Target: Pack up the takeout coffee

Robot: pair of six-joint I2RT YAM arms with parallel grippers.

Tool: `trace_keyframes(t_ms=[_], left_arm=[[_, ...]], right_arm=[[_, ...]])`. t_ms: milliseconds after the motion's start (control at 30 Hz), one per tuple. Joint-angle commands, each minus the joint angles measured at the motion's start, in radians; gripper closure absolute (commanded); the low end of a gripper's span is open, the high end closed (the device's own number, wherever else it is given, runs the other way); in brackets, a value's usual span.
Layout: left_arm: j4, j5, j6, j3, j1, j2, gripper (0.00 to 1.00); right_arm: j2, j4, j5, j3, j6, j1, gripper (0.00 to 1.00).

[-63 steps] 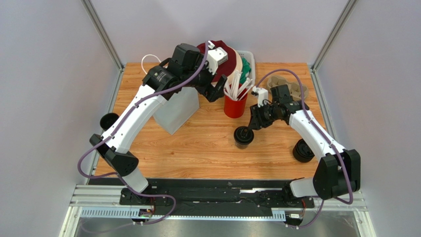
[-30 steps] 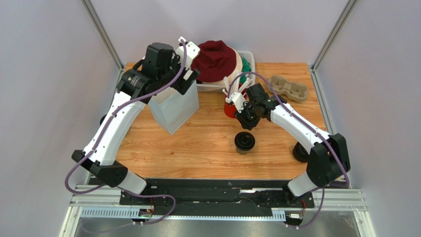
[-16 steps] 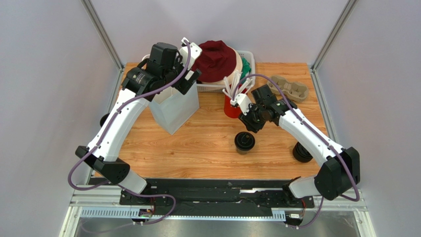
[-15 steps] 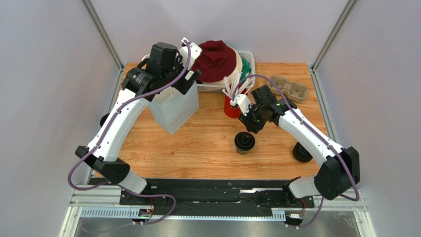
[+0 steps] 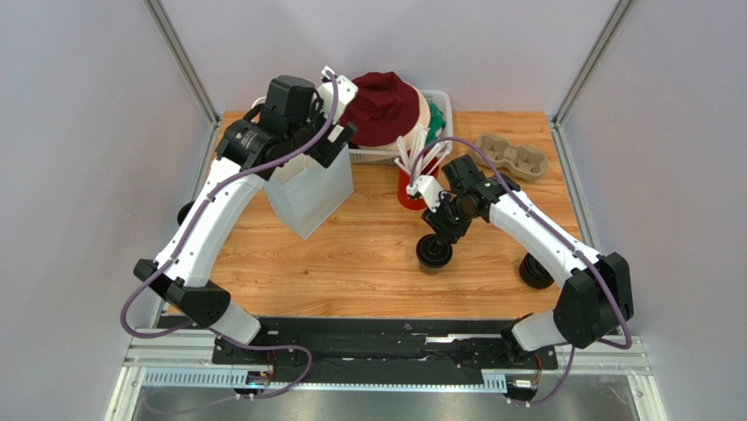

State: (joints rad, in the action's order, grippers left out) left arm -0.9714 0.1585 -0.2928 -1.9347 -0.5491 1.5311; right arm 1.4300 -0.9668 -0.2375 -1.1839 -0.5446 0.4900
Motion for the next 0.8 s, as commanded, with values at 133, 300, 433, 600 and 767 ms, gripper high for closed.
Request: trace_keyframes(t_ms=[133,300,433,600,767], left_arm=[[0.013,0.012,0.004,-0.015,0.003,-0.015,0.01],[0.017,0.015,0.003,-0.007,0.003,-0.017,0.01],[0.02,0.019,0.003,-0.006,0.003,-0.02,0.01],[0.052,0.052,-0.003,0.006,0.003,-0.034,0.01],[0.153,0.07,-0.049,0.071,0.006,-0.087,0.01]], right_arm=[[0.027,0.002,-0.023,0.007,-0.028,-0.001,0.68],[0.035,-0.006,-0.028,0.001,-0.022,-0.001,0.84],[0.041,-0.013,-0.029,-0.006,-0.02,0.001,1.0],[0.029,-0.029,-0.017,-0.036,-0.012,0.001,1.0],[-0.009,-0.059,0.006,-0.114,0.008,0.001,1.0]])
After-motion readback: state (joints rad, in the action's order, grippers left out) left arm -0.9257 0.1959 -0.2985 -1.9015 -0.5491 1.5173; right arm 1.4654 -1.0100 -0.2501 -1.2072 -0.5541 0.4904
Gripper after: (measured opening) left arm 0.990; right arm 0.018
